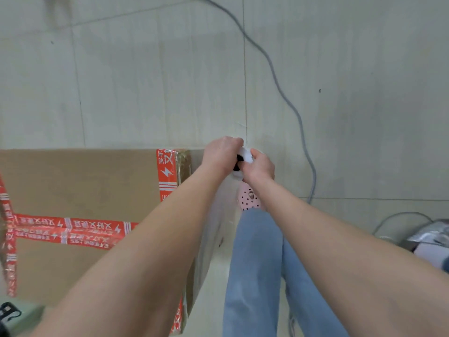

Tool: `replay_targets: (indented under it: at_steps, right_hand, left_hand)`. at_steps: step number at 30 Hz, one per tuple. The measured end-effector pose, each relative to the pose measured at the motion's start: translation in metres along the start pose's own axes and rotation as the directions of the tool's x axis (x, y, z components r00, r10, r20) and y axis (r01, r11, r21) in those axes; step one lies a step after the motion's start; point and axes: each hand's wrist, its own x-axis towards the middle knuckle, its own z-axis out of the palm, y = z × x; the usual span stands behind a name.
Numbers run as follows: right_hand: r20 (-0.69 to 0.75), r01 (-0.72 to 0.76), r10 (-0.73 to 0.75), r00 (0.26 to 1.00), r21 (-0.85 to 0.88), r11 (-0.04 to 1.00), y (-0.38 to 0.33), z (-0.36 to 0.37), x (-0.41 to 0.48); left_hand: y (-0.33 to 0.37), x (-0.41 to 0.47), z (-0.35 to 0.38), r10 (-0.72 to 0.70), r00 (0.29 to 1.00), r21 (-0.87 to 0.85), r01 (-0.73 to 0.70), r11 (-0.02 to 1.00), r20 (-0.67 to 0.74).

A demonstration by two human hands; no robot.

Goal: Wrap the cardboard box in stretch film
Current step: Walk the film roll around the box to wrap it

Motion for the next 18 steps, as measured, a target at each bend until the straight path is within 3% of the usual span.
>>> replay_targets:
  at_steps: [4,13,18]
  right_hand:
    - [0.000,0.022,-0.022,1.000,-0.088,0.996,-0.012,-0.007,0.008]
    - [-0.112,0.087,-0.146,0.983,-0.417,0.905,-0.056,-0.006,0.020]
    - [-0.094,0.101,-0.148,0.985,-0.386,0.917,-0.081,0.008,0.024]
  left_hand:
    - [-0.004,0.013,-0.011,0.013,1.000,-0.003,-0.013,1.000,0.029]
    - [-0.029,0.028,-0.030,-0.090,0.996,-0.221,0.088,0.971,0.001]
    - [-0.058,0.034,-0.035,-0.217,0.976,-0.199,0.216,0.956,0.017]
